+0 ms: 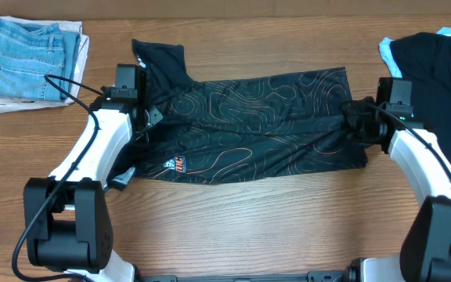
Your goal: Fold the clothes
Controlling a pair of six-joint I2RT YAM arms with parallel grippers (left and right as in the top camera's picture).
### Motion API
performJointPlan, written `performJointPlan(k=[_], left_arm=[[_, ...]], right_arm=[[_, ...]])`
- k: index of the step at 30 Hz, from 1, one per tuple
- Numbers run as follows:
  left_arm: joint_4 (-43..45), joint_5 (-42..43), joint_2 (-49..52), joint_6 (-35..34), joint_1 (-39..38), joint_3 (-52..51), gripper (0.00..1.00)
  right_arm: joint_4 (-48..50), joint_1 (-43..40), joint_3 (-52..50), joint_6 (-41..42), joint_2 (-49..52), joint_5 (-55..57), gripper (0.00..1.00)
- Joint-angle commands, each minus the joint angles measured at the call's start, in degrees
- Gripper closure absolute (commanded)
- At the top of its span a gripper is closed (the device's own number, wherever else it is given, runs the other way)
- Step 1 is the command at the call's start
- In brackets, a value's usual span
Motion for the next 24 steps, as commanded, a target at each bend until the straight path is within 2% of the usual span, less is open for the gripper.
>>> performJointPlan(k=[1,2,3,4,6,7,8,9,13,18,21,24], left_arm=[[0.15,-2.49,0.28,1.29,0.22,0.96,0.94],[0.26,-3.08,0.28,1.29,0.22,0.96,0.93],[0.50,-4.13,0.28,1.31,0.22,0.96,0.89],[0.72,-4.92,0.28,1.29,0.22,0.96,0.80],[1.20,-6.84,0.28,1.31,0.24,0.96,0.54],[1.33,-7.32,0.22,1.60,0.33,1.11,0.27],[1.29,-7.21,0.17,2.62,0.37,1.46,0.05],[0.83,-7.21,0.07,3.69,0.39,2.03,0.00],[-5.53,-7.23,-0.52,6.29,0.37,7.93,0.00],[-19.71,-6.91,-0.92,6.23,0.24,16.96,0.00],[-26.60,-3.26,-0.90,6.21,0.22,18.34,0.00],[-29.68,2.08,-0.52,6.21,0.22,16.44,0.11]], right_arm=[[0.28,0.15,1.05,-0.37,2.71,1.40,0.92],[0.28,0.17,1.05,-0.37,3.23,1.42,0.88],[0.31,0.17,1.05,-0.52,3.98,1.44,0.71],[0.59,0.17,1.05,-1.75,4.15,1.33,0.48],[1.20,0.17,1.09,-4.87,4.15,1.36,0.16],[1.03,0.17,1.38,-6.49,3.98,1.33,0.09],[0.50,0.09,1.75,-7.41,3.87,1.40,0.06],[-0.66,-0.07,2.49,-8.74,3.65,1.40,0.04],[-9.66,-1.25,8.04,-11.04,1.81,1.18,0.00],[-24.59,-2.75,15.69,-14.60,-0.04,1.18,0.02],[-27.93,-2.78,15.17,-15.17,0.04,1.20,0.21],[-27.61,-2.75,12.44,-16.31,0.37,1.07,0.43]])
